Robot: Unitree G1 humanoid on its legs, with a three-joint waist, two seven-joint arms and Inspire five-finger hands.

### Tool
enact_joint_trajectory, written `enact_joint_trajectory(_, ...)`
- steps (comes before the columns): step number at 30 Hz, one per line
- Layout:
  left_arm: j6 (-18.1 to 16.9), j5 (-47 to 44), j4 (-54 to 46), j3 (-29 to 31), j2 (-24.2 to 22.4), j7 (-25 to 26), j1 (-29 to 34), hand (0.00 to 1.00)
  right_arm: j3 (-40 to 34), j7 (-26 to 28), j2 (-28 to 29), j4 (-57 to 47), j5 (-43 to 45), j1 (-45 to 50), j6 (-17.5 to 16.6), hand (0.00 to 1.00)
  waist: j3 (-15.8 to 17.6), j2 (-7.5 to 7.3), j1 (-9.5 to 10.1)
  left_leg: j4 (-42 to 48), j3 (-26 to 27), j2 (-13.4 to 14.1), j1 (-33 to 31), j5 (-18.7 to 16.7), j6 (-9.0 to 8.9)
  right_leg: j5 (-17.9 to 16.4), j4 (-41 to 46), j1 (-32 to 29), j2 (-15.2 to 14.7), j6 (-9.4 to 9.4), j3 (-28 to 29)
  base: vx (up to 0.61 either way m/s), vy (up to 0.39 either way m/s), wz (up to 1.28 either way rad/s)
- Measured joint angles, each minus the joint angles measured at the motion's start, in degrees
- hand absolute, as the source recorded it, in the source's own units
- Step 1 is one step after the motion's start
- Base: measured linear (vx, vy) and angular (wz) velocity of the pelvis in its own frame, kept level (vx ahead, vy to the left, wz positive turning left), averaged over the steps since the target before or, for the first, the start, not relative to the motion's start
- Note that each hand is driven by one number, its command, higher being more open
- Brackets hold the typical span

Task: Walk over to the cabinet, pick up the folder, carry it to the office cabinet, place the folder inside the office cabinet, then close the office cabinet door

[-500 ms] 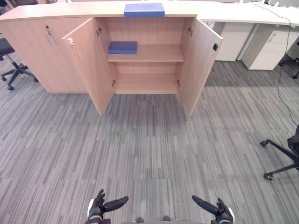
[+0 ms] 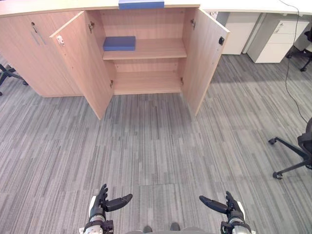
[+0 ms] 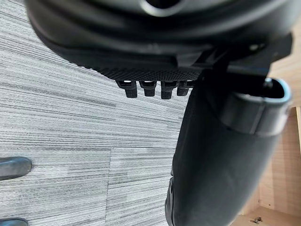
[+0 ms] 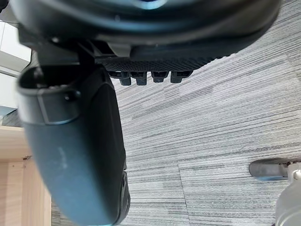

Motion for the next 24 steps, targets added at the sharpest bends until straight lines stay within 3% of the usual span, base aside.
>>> enact_joint_trajectory(4,0.0,-0.3,-1.5,0.7,-1.4,0.1,0.4,1.0,0.9,-0.5,-1.6,-0.7,0.0,-1.5,0.3,1.0,1.3,1.43,0.13,6.6,1.6,1.2,-4.2,-4.3,1.04,-0.2,0.6,-1.8,0.6,0.35,1.4,-0.03,0.029,-0.2)
enact_joint_trajectory(7,0.1,-1.3,-2.8,1.3,-2.0,0.9,0.8,1.0,1.0,-0.6,-1.6,-2.1,0.1,-1.9,0.5,1.0,1.6,1.95,0.32,10.5,2.8,1.6,-6.8,-7.2,1.91,-3.9,6.7,-6.0,0.8,2.3,2.3,0.05,0.063,-0.23)
enact_joint_trajectory(9,0.1,-1.7,-3.0,1.8,-2.0,1.2,0.8,1.0,1.1,-0.8,-1.5,-2.2,0.2,-1.8,0.7,1.0,2.0,1.79,0.8,12.6,3.4,1.4,-6.4,-9.8,2.92,-8.5,18.2,-10.3,0.1,4.43,1.3,0.1,0.07,-0.16)
enact_joint_trajectory(10,0.3,-2.2,-3.0,2.1,-1.9,1.4,0.6,1.0,1.6,-0.9,-1.4,-2.4,0.2,-1.7,0.8,1.0,2.5,1.88,0.89,12.6,3.0,1.1,-4.8,-10.4,3.91,-10.1,28.0,-14.4,-0.6,5.57,-1.2,0.16,0.08,-0.04)
enact_joint_trajectory(11,0.3,-2.3,-3.0,2.0,-1.6,1.5,0.4,1.0,2.2,-1.1,-1.3,-2.8,0.2,-1.4,0.8,1.0,2.9,1.68,0.66,12.5,2.7,0.8,-3.9,-10.7,4.33,-10.6,33.3,-16.3,-1.4,5.64,-2.8,0.22,0.074,0.14)
enact_joint_trajectory(12,0.3,-2.3,-3.0,1.8,-1.1,2.3,0.4,1.0,3.0,-1.1,-1.1,-3.5,0.2,-0.9,1.0,1.0,3.5,1.43,0.26,11.9,2.2,0.4,-1.6,-11.5,4.9,-12.5,37.4,-18.4,-2.6,4.08,-4.9,0.33,0.077,0.22)
enact_joint_trajectory(16,0.5,-2.9,-2.8,1.6,-0.3,3.5,-3.0,1.0,4.5,-1.4,-1.1,-5.1,0.4,-1.5,1.1,1.0,5.9,2.22,-0.97,8.0,-1.3,1.6,3.5,-12.1,4.8,-13.0,31.9,-25.9,-2.5,2.33,-8.4,0.37,0.003,0.49)
enact_joint_trajectory(17,0.4,-3.2,-2.8,1.6,-0.3,3.5,-4.8,1.0,4.6,-1.7,-1.1,-5.1,0.4,-2.0,1.2,1.0,7.2,2.97,-1.47,6.2,-3.1,2.9,5.3,-12.1,4.41,-10.3,26.7,-28.2,-1.7,2.48,-8.8,0.47,-0.094,0.87)
enact_joint_trajectory(19,0.2,-3.3,-2.7,1.6,-0.1,3.5,-6.0,1.0,5.2,-1.9,-1.1,-5.3,0.4,-1.7,1.2,1.0,7.5,2.82,-1.86,3.5,-4.7,4.0,8.3,-12.4,1.44,-1.4,17.3,-30.1,-1.3,1.88,-8.6,0.54,-0.122,0.76)
enact_joint_trajectory(20,0.2,-3.3,-2.5,1.4,-0.1,3.5,-5.8,1.0,5.3,-2.2,-1.1,-5.8,0.1,-1.1,1.2,1.0,7.5,2.71,-2.33,3.2,-5.8,4.8,10.5,-13.4,-0.43,7.4,17.3,-29.7,-1.7,0.5,-8.5,0.75,-0.217,0.53)
enact_joint_trajectory(21,0.3,-3.3,-2.2,1.3,-0.5,3.4,-6.1,1.0,5.2,-2.4,-1.4,-6.0,0.1,-2.2,1.3,1.0,7.9,3.98,-2.65,5.0,-6.5,6.6,10.8,-13.0,-2.31,5.0,22.8,-30.4,-1.6,-1.69,-10.1,0.75,-0.238,0.54)
enact_joint_trajectory(22,0.3,-3.3,-2.1,0.9,-0.5,3.3,-6.3,1.0,5.1,-2.5,-1.3,-6.4,0.1,-2.5,1.2,1.0,8.0,3.92,-3.09,6.9,-6.4,6.4,10.3,-11.9,-4.18,2.7,24.8,-30.5,-1.9,-1.47,-10.5,0.75,-0.26,0.41)
enact_joint_trajectory(23,0.3,-3.2,-2.0,0.7,-1.4,3.3,-6.2,1.0,5.2,-2.5,-1.4,-7.1,0.1,-2.5,1.2,1.0,8.0,3.8,-3.09,17.1,-5.7,6.7,7.3,-7.7,-7.1,-1.3,26.5,-27.8,-2.4,-1.96,-11.2,0.5,-0.181,0.33)
enact_joint_trajectory(24,0.3,-3.3,-2.0,0.7,-1.8,3.3,-6.0,1.0,5.3,-2.5,-1.4,-7.2,0.1,-2.5,1.2,1.0,8.1,3.73,-3.08,23.2,-5.7,6.9,5.5,-5.1,-7.55,-2.4,25.9,-25.7,-2.4,-2.17,-11.3,0.64,-0.22,0.28)
